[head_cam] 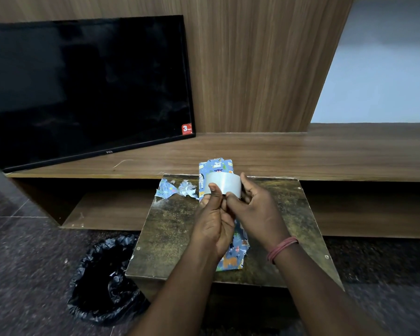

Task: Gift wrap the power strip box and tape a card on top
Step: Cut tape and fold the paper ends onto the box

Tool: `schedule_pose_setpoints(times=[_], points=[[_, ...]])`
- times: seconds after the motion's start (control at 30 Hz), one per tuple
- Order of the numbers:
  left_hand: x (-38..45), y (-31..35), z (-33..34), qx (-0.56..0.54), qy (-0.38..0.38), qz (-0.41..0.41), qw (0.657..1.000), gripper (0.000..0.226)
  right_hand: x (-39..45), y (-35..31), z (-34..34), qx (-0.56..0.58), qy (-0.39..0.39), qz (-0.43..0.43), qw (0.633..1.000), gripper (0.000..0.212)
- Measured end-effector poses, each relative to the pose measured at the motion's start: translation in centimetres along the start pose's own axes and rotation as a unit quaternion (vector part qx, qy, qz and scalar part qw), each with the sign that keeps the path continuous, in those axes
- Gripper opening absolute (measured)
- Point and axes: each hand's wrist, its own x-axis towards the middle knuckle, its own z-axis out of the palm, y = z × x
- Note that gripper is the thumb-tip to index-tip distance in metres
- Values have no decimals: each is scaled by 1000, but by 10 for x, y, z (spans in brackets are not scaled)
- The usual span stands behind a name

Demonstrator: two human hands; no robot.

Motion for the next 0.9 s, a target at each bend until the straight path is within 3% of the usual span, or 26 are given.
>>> schedule_pose_setpoints(times=[0.13, 0.33, 0.47, 0.6, 0.73, 0.9], points=[[1, 1, 0, 4, 0, 1, 1000, 61, 4, 3, 1, 47, 17, 19, 999, 30], [0, 3, -2, 26, -8, 6, 1000, 65, 5, 6, 1, 31, 31, 14, 999, 32], [-2, 4, 1, 42, -18, 5, 999, 52, 4, 1, 2, 43, 29, 14, 999, 43], [-4, 4, 1, 39, -14, 13, 999, 45, 2, -6, 2, 57, 22, -2, 998, 38], [-5, 4, 3, 51, -13, 6, 999, 35, 2, -8, 0, 34, 24, -3, 999, 31], [-9, 6, 5, 49, -8, -5, 999, 38, 3, -3, 2, -28, 61, 1, 998, 42]])
